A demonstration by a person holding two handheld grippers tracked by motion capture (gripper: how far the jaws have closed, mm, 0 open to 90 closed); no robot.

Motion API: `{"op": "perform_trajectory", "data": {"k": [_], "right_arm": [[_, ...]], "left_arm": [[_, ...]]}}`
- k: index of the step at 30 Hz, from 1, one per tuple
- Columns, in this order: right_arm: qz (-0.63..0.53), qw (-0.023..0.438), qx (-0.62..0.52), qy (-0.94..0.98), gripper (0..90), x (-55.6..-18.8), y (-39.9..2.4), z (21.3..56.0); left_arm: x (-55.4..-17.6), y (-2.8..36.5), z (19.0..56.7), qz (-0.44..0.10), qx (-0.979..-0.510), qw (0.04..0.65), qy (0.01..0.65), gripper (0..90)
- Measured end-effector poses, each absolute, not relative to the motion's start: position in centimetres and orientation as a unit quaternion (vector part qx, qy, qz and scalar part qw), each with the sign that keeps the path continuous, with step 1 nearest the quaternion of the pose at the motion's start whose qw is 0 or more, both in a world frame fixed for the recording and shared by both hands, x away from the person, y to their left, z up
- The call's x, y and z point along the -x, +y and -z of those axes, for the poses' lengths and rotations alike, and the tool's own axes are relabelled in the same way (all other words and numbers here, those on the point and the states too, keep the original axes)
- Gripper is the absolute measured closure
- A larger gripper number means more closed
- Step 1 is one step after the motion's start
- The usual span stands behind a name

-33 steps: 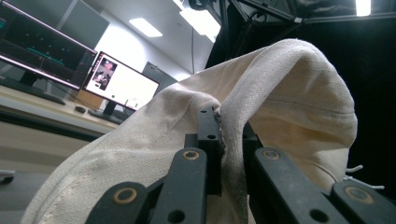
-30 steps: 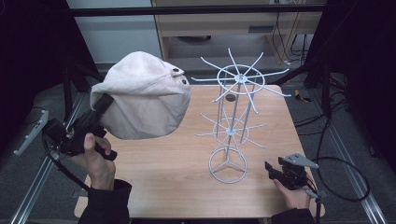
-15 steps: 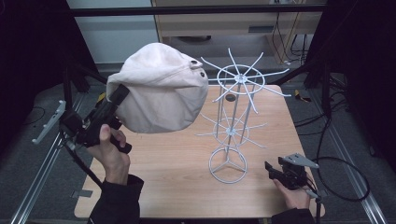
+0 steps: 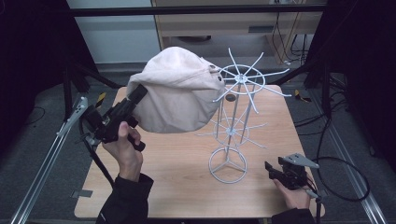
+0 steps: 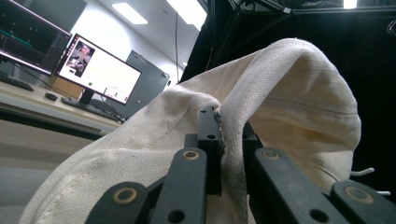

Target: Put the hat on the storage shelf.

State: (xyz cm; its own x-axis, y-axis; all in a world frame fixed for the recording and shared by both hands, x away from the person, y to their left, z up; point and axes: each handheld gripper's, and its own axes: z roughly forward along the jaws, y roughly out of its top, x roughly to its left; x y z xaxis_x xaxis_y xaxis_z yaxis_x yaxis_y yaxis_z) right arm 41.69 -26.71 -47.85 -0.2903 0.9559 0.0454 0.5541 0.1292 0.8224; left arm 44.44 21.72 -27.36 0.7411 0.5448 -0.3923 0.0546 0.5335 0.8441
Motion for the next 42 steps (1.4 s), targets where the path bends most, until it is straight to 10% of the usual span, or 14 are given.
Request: {"op": "perform_trajectory", "data": {"k": [42], "right_arm": [[-0.385, 0.259, -0.535, 0.706, 40.9, -41.7, -26.7, 48.0]], "left_arm": [[-46.2, 20.4, 34.5, -0.138, -0.604, 0.704, 0.348, 79.6]]}}
